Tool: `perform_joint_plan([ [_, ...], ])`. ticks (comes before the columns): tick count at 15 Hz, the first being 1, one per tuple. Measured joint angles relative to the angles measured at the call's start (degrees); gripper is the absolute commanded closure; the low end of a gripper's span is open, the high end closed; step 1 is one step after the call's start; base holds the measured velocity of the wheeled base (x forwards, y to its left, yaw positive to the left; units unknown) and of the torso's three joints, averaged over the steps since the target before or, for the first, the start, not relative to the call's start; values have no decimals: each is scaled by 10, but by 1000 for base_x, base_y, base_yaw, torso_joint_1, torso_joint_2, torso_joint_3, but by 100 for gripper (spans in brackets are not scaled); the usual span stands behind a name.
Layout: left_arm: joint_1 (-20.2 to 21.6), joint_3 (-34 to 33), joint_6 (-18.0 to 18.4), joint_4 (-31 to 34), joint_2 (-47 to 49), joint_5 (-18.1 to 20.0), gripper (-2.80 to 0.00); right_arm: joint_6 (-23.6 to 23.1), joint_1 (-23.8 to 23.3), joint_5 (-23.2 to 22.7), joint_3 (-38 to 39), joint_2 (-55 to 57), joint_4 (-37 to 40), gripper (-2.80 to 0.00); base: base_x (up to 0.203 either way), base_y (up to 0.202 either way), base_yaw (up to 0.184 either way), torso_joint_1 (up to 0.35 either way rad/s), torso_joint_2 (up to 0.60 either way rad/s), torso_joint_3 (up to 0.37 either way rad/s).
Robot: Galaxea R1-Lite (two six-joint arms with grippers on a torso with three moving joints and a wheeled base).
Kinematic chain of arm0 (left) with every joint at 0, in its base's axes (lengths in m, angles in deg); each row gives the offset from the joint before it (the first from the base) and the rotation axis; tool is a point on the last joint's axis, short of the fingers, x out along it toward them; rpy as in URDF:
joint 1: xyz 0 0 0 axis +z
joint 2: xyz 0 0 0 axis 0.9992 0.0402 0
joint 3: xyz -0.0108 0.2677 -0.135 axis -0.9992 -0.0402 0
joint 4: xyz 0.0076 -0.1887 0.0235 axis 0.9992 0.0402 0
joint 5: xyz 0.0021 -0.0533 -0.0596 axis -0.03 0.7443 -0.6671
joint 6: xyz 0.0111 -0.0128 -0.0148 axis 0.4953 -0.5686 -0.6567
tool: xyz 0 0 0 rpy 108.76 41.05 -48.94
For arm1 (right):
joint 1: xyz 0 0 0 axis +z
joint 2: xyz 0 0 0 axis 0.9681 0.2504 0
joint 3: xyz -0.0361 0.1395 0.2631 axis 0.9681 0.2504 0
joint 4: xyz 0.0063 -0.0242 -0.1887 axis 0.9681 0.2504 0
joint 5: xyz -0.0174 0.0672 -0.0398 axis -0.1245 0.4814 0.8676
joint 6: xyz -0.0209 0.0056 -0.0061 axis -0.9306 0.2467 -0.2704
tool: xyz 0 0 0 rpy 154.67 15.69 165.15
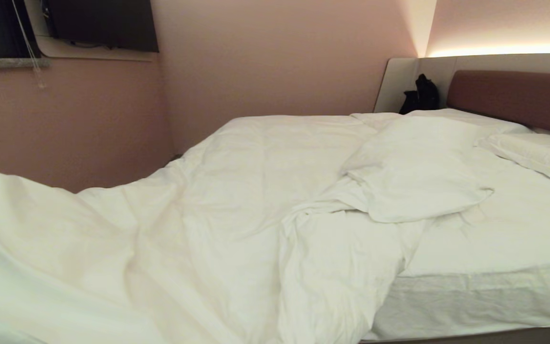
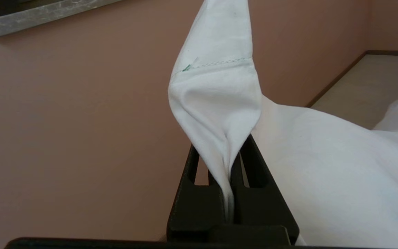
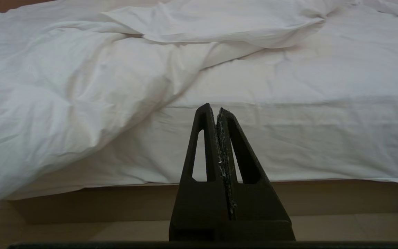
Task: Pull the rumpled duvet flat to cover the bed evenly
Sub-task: Flatten the corners of the folded blanket
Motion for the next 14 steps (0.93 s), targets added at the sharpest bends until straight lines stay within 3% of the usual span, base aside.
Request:
perform_joint_plan([
  [5,0,-5,0,-1,0,0,0,0,0,0,0,0,-1,0,0,157,1,1,0,2],
  [14,0,-17,0,0,-7,-5,0,0,0,0,0,0,0,0,0,0,0,0,0,0],
])
